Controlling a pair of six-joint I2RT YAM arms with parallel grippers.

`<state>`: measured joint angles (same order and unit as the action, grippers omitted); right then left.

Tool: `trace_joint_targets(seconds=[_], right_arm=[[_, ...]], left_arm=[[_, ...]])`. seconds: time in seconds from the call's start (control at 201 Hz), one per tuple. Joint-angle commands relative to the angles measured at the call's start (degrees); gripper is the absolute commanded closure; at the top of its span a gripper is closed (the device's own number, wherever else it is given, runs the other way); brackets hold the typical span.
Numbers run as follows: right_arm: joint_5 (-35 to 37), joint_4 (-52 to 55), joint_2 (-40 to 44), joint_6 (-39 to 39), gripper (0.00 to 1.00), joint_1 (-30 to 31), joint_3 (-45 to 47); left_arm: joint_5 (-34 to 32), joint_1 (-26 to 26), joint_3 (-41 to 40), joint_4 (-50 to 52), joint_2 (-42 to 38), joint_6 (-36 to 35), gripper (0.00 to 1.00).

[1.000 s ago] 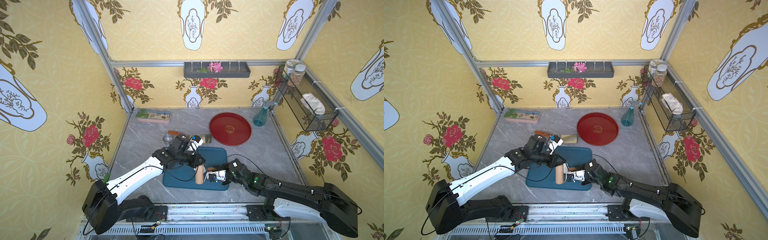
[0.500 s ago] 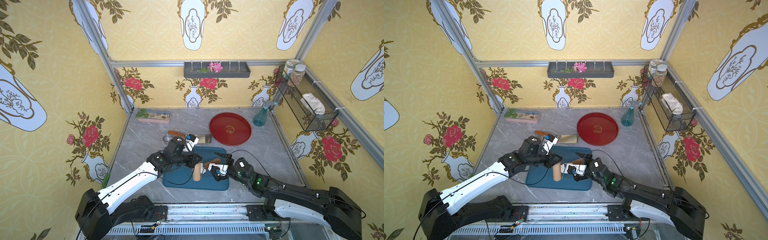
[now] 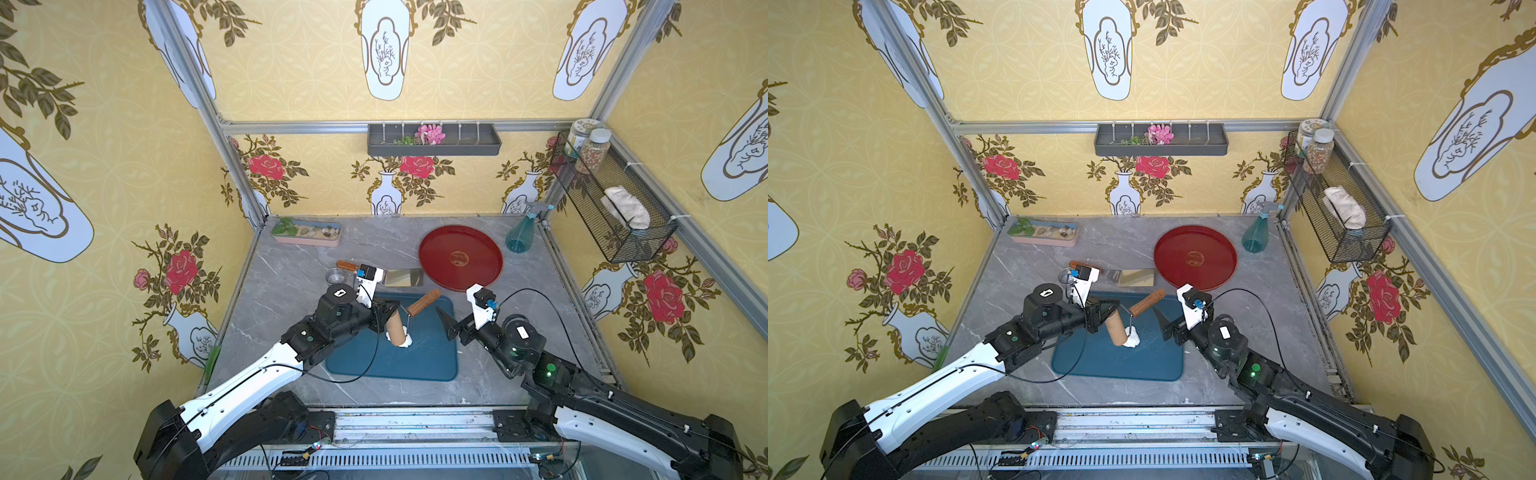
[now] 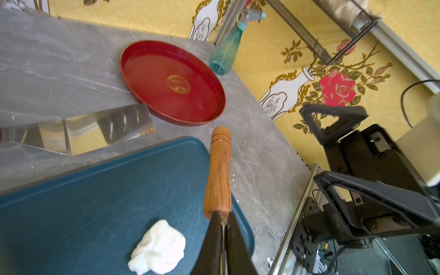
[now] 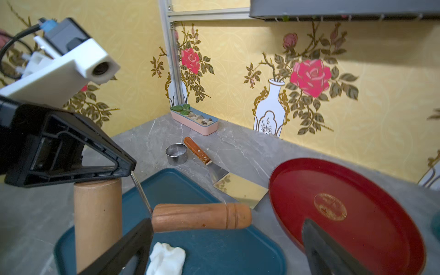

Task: Roll out the dumpling wrappers from the dough
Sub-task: Pick up the rolling pin from the center of the board.

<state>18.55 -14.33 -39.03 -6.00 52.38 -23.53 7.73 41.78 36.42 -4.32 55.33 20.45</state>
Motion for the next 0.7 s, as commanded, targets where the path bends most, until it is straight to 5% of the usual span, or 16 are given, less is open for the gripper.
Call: trace_joint_targets(seconds=[0.0, 0.339, 0.697], right_arm=[[-1.31, 4.64, 1.37, -16.08, 0.03, -0.35, 0.22], [-16.04, -4.89, 3.18, -31.61, 0.00, -4.57, 4.93], [-46.37, -24.22, -4.70, -47.20, 0.08, -25.30, 5.37]], left_arm=[[1.44, -0.33, -1.91, -11.86, -1.48, 2.30, 1.00], [21.42, -6.10, -6.62, -24.52, -3.72, 8.36, 1.00], [32.83, -9.35, -8.20, -26.47, -7.58, 10.07, 1.00]])
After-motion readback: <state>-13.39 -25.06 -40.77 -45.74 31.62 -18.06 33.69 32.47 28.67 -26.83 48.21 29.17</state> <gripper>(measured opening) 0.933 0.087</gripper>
